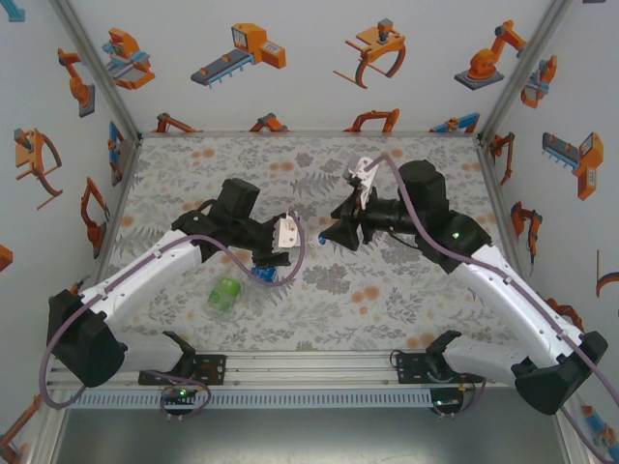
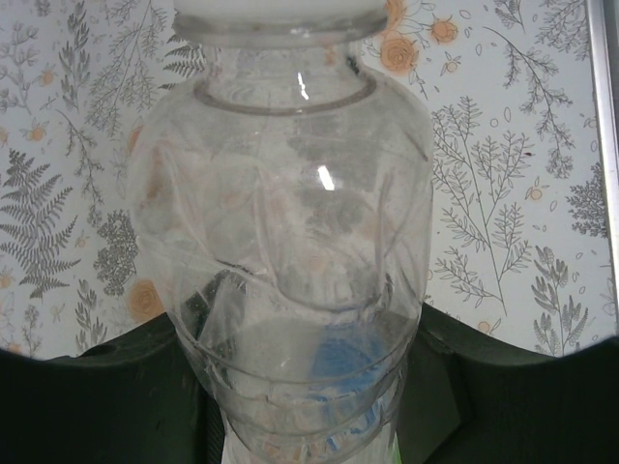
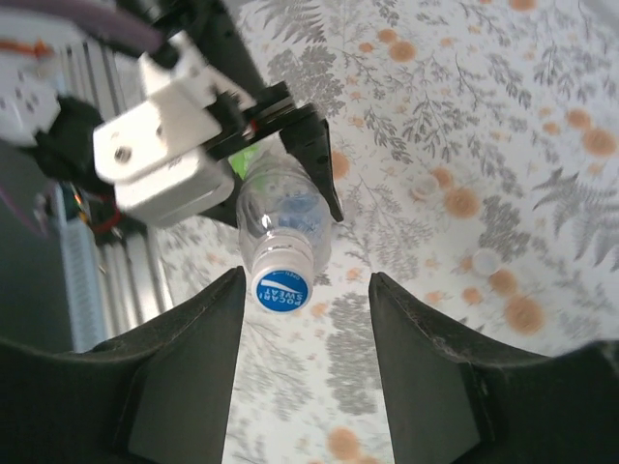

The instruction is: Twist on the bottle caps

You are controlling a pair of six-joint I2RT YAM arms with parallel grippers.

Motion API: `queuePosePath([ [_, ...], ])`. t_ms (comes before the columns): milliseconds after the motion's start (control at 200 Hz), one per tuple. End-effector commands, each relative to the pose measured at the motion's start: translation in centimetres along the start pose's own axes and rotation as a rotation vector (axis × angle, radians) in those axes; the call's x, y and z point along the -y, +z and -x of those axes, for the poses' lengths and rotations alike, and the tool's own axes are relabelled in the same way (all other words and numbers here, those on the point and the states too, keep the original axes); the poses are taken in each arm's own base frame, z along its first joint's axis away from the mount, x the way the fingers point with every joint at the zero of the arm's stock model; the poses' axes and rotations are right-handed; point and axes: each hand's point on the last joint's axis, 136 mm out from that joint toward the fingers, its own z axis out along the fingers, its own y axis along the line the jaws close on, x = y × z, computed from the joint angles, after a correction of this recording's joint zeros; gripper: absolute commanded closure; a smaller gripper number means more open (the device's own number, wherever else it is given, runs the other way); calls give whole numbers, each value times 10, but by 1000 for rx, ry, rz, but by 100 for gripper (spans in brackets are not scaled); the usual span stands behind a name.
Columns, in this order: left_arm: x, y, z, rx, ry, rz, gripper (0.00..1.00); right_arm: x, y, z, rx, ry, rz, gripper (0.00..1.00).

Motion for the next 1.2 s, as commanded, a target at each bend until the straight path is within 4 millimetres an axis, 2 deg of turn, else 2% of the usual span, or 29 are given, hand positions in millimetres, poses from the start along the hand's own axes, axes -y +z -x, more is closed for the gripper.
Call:
queuePosePath([
  [0, 3, -5, 15, 38, 30, -30, 100, -18, -6, 6, 2, -284, 100, 48],
  [205, 5, -6, 18, 47, 19, -50, 100, -24, 0, -2, 17, -351, 154, 46],
  [330, 6, -6, 20, 55, 17, -59, 100, -38, 2, -14, 20, -449, 224, 47],
  [486, 7, -6, 21, 59, 14, -65, 100, -42, 6, -24, 22, -517, 240, 52],
  [721, 7, -6, 21, 56, 9, -73, 100, -41, 12, -26, 18, -524, 239, 61],
  [1192, 10, -6, 23, 66, 9, -86, 100, -41, 19, -31, 5, -516, 253, 62],
])
